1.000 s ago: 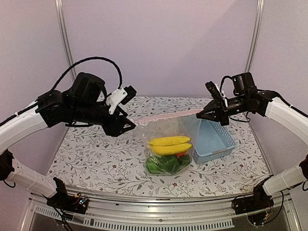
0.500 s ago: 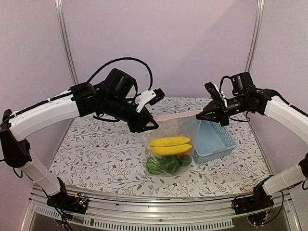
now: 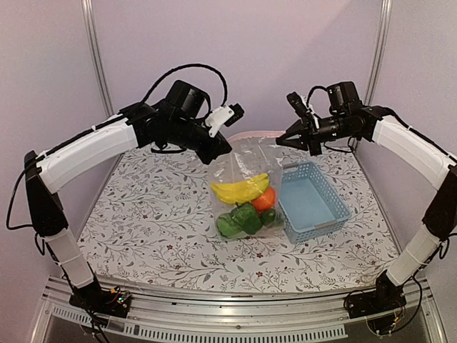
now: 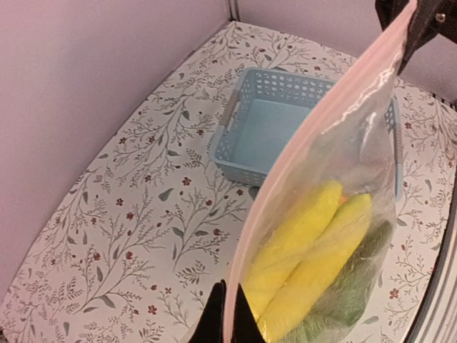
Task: Place the food in the zip-top bag and seal the zipper
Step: Place the zipper food storage bag at the center of the board.
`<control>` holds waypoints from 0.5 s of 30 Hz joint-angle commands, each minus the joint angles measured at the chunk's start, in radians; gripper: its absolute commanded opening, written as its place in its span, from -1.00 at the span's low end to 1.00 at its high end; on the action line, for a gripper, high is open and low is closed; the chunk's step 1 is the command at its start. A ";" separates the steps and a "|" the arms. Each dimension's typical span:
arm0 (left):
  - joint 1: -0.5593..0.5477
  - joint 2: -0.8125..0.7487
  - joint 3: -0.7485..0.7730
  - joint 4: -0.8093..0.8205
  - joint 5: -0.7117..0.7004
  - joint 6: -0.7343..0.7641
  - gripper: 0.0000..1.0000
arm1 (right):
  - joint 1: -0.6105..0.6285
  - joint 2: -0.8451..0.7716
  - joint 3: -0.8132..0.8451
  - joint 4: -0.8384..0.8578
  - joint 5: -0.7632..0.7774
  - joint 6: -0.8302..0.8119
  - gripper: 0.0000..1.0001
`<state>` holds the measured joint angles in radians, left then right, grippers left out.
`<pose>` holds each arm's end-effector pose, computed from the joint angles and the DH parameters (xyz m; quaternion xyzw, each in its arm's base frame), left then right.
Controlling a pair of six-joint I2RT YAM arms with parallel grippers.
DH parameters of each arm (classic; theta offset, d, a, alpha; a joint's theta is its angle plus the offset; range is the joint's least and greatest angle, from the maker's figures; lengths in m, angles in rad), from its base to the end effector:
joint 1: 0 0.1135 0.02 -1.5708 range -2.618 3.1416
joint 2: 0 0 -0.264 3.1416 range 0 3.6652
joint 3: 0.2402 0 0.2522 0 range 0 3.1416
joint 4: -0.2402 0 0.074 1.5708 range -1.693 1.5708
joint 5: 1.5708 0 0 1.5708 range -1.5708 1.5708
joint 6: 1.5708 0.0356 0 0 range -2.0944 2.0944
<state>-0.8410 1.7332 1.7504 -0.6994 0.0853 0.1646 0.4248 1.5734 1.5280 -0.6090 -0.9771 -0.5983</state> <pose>0.2588 -0.2938 0.3692 0.4508 0.7816 -0.1788 0.3923 0.3000 0.1681 0.3692 -0.5687 0.5889 0.3855 0.4256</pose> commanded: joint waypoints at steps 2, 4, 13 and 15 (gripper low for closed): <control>0.090 0.065 0.136 0.087 -0.131 0.127 -1.00 | -0.006 0.176 0.259 0.031 0.011 0.026 -0.95; 0.085 0.069 0.139 0.073 -0.101 0.127 -1.00 | -0.006 0.221 0.296 0.035 -0.011 0.028 -0.95; -0.055 0.024 -0.272 0.018 -0.003 0.036 -0.92 | 0.006 0.200 -0.027 -0.033 -0.105 -0.083 -0.57; -0.110 0.023 -0.309 -0.025 -0.047 0.027 -0.76 | 0.019 0.180 -0.089 -0.090 -0.119 -0.125 -0.41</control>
<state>-0.8513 1.7588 1.5127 -0.6327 0.0433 0.2256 0.4248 1.7870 1.5391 -0.5808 -1.0306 -0.6376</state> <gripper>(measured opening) 0.063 0.235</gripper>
